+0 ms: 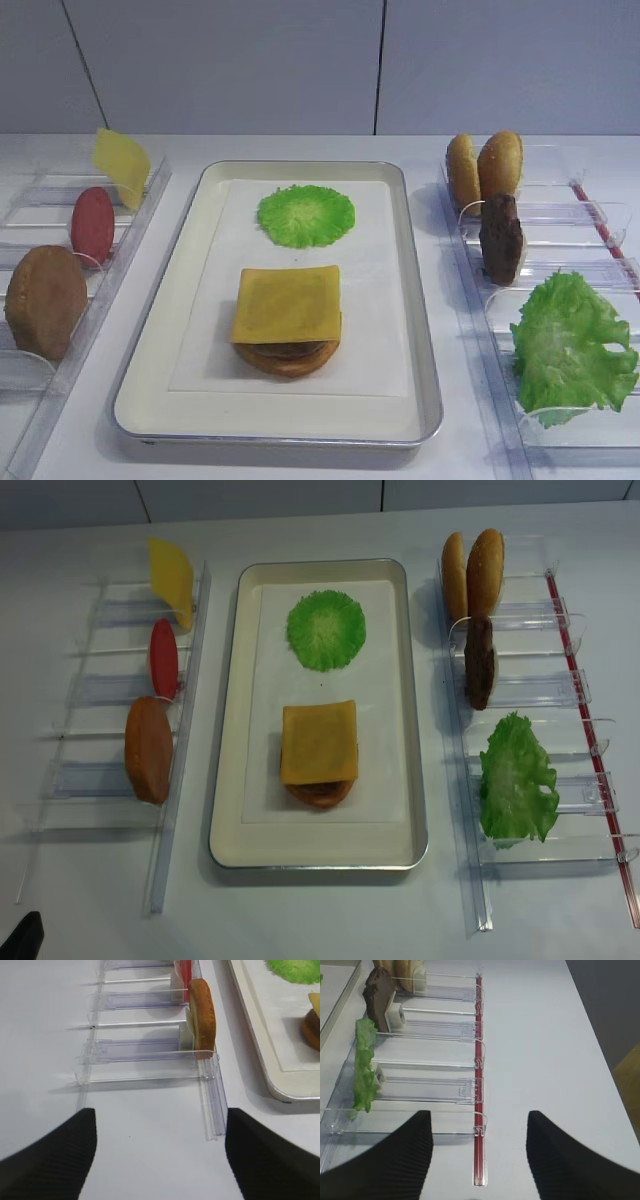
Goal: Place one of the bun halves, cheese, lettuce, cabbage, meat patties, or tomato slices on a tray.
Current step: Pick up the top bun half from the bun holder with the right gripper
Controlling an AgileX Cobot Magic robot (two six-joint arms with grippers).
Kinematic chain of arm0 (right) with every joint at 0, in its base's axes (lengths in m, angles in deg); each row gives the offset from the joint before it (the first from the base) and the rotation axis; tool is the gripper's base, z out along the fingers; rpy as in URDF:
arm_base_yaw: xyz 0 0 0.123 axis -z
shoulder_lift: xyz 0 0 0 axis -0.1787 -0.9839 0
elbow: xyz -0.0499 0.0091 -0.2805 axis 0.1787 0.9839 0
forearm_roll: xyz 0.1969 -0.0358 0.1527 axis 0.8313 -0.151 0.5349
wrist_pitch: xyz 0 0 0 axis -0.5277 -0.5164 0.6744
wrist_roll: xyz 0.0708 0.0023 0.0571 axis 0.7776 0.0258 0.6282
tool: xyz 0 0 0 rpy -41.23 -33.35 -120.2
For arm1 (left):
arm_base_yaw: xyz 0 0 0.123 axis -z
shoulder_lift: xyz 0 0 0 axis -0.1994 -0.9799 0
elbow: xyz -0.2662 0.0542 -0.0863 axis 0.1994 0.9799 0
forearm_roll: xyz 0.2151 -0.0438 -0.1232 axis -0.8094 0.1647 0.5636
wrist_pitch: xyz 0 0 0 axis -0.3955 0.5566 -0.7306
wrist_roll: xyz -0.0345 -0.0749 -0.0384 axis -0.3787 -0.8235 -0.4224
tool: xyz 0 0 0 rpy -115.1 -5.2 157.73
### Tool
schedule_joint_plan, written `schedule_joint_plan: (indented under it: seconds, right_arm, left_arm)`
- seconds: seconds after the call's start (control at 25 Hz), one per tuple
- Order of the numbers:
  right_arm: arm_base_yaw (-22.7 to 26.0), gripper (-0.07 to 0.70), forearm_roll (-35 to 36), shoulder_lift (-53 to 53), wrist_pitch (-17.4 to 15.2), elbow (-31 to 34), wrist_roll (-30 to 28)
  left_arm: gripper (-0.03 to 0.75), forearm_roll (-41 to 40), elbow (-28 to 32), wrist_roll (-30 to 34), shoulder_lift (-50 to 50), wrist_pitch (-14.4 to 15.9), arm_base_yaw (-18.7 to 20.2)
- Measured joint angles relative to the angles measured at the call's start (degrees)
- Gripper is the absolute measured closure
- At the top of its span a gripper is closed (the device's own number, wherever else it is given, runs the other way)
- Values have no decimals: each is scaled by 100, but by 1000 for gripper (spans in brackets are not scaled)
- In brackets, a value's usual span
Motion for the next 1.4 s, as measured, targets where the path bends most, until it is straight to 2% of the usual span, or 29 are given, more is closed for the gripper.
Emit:
schedule_joint_plan:
  seconds: [0.48, 0.6, 0.8, 0.88, 1.08, 1.32, 1.4]
  right_arm:
    - [0, 201, 27, 0, 0, 0, -113]
    - [0, 201, 387, 0, 65, -27, -921]
    - [0, 201, 1458, -106, 921, -234, -2166]
    - [0, 201, 1888, -330, 1106, -351, -2479]
    - [0, 201, 2713, -1217, 1247, -794, -3281]
    - [0, 201, 4137, -2305, 1362, -1248, -4636]
    - [0, 201, 4470, -2663, 1389, -1296, -4841]
  left_arm:
    - [223, 0, 0, 0, 0, 0, 0]
    - [223, 0, 0, 0, 0, 0, 0]
    - [223, 0, 0, 0, 0, 0, 0]
    - [223, 0, 0, 0, 0, 0, 0]
    - [223, 0, 0, 0, 0, 0, 0]
    - [223, 0, 0, 0, 0, 0, 0]
    - [223, 0, 0, 0, 0, 0, 0]
